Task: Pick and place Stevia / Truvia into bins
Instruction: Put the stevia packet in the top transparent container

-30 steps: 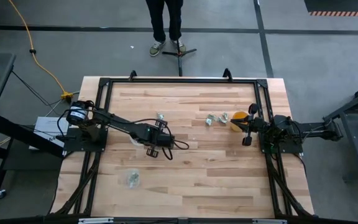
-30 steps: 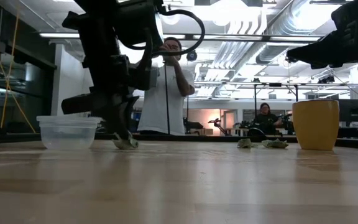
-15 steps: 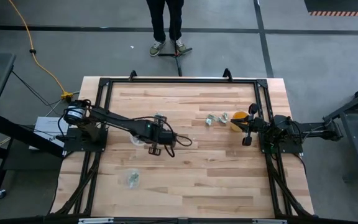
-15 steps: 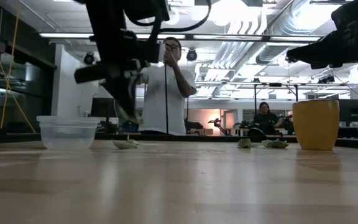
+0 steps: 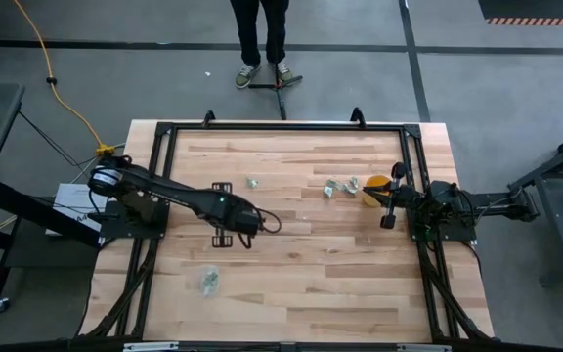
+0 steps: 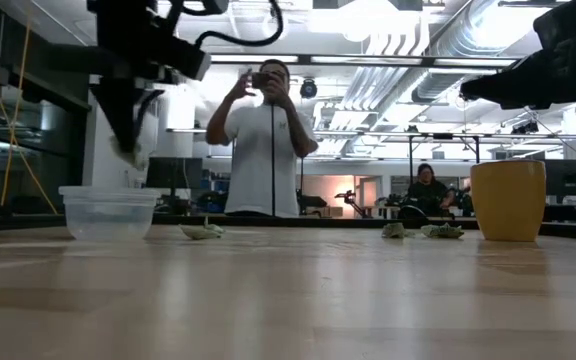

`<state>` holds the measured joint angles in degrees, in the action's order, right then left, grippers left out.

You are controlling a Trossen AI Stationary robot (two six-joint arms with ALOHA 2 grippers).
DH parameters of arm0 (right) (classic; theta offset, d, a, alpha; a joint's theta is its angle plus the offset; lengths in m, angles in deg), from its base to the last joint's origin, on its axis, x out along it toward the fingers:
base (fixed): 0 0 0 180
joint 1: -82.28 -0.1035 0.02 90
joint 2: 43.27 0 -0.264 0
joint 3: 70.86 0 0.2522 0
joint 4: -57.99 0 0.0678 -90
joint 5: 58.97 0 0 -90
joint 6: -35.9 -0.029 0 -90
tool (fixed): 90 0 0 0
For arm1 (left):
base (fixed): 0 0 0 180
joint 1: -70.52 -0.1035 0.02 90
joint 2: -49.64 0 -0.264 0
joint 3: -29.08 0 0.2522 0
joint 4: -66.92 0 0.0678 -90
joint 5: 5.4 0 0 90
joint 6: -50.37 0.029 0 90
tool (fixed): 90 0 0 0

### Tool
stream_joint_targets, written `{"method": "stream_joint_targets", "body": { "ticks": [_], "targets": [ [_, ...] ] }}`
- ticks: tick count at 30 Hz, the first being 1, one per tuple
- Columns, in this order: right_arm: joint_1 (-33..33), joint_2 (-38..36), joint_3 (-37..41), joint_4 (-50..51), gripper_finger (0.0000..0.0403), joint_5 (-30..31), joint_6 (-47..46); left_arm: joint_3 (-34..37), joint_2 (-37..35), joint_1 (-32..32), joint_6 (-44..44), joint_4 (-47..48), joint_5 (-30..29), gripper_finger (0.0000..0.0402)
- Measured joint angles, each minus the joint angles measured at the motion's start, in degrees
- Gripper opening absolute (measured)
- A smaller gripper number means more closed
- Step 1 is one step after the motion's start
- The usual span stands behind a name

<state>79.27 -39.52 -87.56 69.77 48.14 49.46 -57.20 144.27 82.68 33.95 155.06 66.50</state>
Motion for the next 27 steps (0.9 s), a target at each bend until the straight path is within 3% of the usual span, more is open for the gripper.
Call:
{"method": "stream_joint_targets", "body": {
  "ticks": [4,11,15,22,27],
  "targets": [
    [0.02,0.0,0.0,0.01,0.0007,0.17,0.0,1.57,0.09,-0.13,-1.58,-1.12,2.41,0.0043],
    [0.0,0.0,0.0,0.07,0.0007,0.14,0.0,4.03,0.09,-0.2,-4.93,-0.79,-0.52,0.0179],
    [0.0,0.0,0.0,0.07,0.0007,0.14,0.0,3.42,-0.01,-0.2,-5.06,-2.42,-1.95,0.0231],
    [0.0,0.0,0.0,0.05,0.0007,0.14,-0.56,3.11,-0.07,-0.69,-3.59,-15.08,-5.23,0.0278],
    [0.0,0.0,0.0,0.07,0.0007,0.12,-0.63,3.09,0.08,-5.05,-8.52,-26.08,1.04,0.0288]
  ]
}}
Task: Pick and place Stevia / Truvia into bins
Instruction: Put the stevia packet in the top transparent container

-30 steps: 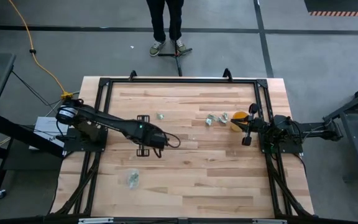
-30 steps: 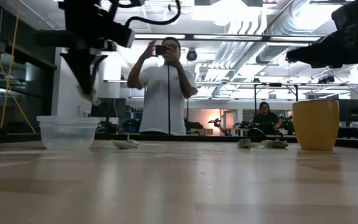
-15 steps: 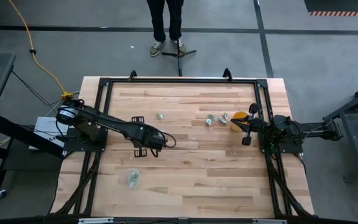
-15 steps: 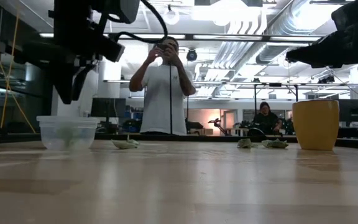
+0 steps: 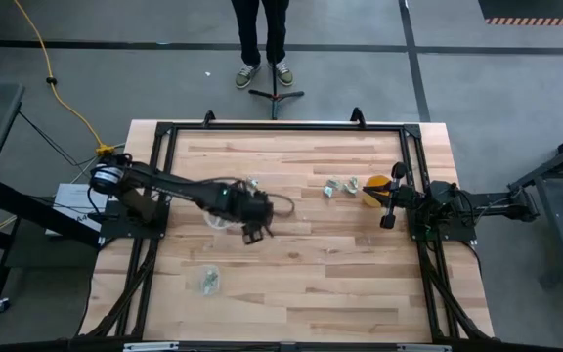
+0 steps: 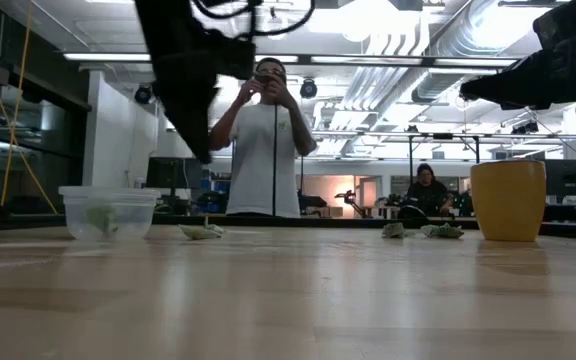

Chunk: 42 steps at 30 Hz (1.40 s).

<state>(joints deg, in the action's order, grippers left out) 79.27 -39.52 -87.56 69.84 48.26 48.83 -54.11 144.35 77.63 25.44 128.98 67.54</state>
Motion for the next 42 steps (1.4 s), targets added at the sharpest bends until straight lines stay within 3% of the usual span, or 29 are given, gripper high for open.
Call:
{"method": "stream_joint_targets", "body": {
  "ticks": [6,13,27,32,39,42],
  "targets": [
    [0.01,0.0,0.01,0.0,0.0007,0.0,-0.01,-0.02,2.79,-6.6,-8.54,-1.3,6.24,0.0274],
    [0.0,0.0,0.02,0.83,0.0007,-0.02,0.06,0.0,7.88,-9.85,-9.9,-1.83,12.38,0.0258],
    [0.0,0.0,0.04,1.44,0.0007,0.0,0.17,-0.18,14.4,-9.75,-6.04,-2.04,12.72,0.0236],
    [0.01,0.0,0.09,1.44,0.0007,0.0,0.17,-0.18,14.36,-9.77,-3.8,-1.41,14.98,0.0179],
    [0.0,0.0,0.09,1.44,0.0007,0.0,0.17,-0.08,14.23,-9.79,-0.24,0.2,14.78,0.0065],
    [0.01,0.0,0.09,1.43,0.0007,0.0,0.17,-1.84,14.25,-9.73,1.96,5.51,14.72,0.0023]
  ]
}}
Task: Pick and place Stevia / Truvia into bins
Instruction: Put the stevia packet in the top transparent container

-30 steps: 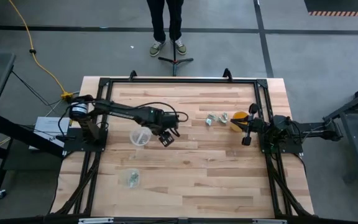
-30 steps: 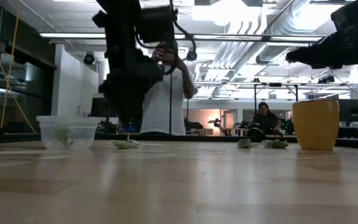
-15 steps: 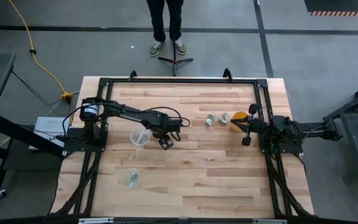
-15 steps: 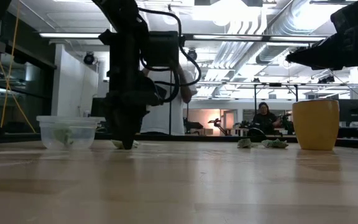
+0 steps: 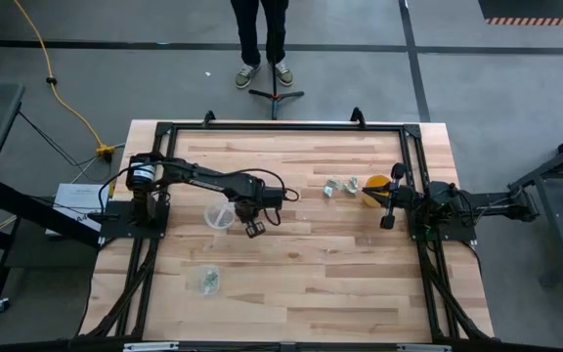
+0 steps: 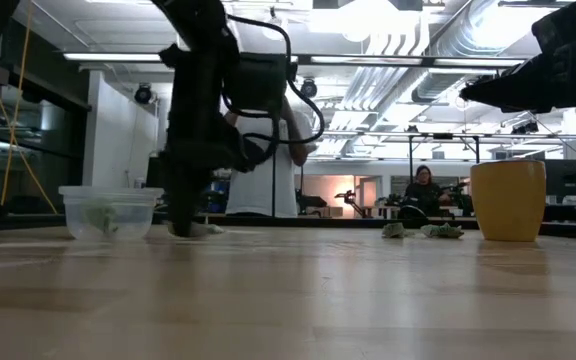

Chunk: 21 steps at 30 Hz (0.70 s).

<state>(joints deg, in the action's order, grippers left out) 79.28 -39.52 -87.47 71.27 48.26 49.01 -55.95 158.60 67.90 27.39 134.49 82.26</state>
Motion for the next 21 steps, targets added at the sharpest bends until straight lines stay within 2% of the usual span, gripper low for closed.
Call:
{"method": "stream_joint_targets", "body": {
  "ticks": [3,7,11,15,21],
  "targets": [
    [-0.01,-0.01,0.0,-0.01,0.0007,0.0,-0.04,-3.93,0.0,0.16,1.75,6.8,-1.23,0.0027],
    [-0.01,-0.02,0.0,0.04,0.0007,0.0,-0.07,-10.38,-0.37,1.37,1.95,17.63,-8.21,0.0052],
    [-0.01,-0.02,0.0,0.21,0.0007,0.0,-0.04,-16.05,-0.39,2.05,-0.46,26.34,-9.9,0.0027],
    [-0.01,-0.02,0.0,0.26,0.0007,0.0,-0.02,-18.79,-0.46,2.28,-0.22,27.09,-12.96,0.0022],
    [-0.01,-0.02,0.0,0.55,0.0007,0.0,-0.15,-18.97,-0.42,2.24,2.12,25.17,-9.66,0.0042]
  ]
}}
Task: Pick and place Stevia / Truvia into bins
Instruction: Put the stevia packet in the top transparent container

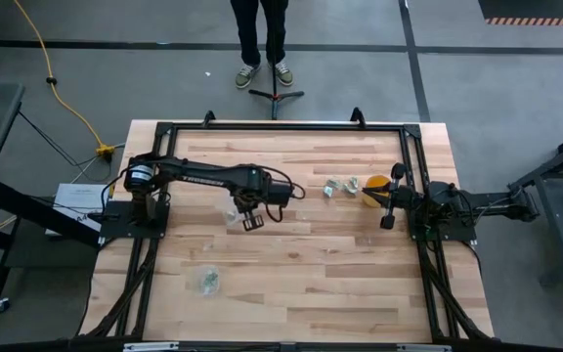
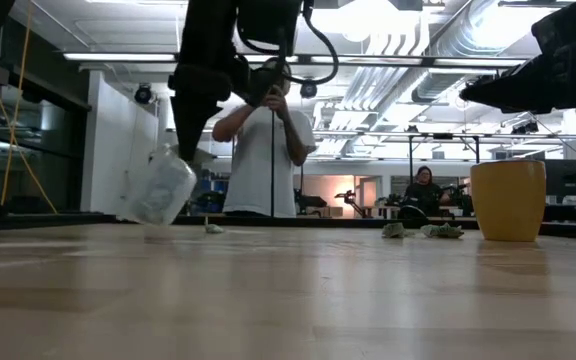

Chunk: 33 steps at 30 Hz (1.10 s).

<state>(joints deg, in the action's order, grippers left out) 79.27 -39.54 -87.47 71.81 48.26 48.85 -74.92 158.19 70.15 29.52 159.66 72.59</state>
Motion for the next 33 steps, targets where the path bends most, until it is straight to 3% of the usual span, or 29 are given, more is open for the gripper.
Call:
{"method": "stream_joint_targets", "body": {
  "ticks": [7,16,23,27,33],
  "targets": [
    [0.0,0.0,0.0,0.43,0.0007,-0.01,0.0,0.02,0.01,-0.01,-0.25,-0.51,1.38,0.0023],
    [0.01,0.0,0.0,1.06,0.0007,-0.02,-0.02,7.41,0.79,-0.15,7.84,-15.25,8.02,0.0025],
    [0.0,0.0,0.0,1.02,0.0007,0.47,0.4,9.03,0.78,-1.25,13.53,-22.13,3.45,0.0029],
    [0.0,0.0,0.0,1.0,0.0007,0.52,0.46,7.78,0.36,-1.06,16.11,-19.55,1.83,0.0039],
    [0.0,0.0,0.0,1.0,0.0007,0.7,0.55,6.22,-2.27,-1.16,11.52,-8.27,-0.8,0.0023]
  ]
}}
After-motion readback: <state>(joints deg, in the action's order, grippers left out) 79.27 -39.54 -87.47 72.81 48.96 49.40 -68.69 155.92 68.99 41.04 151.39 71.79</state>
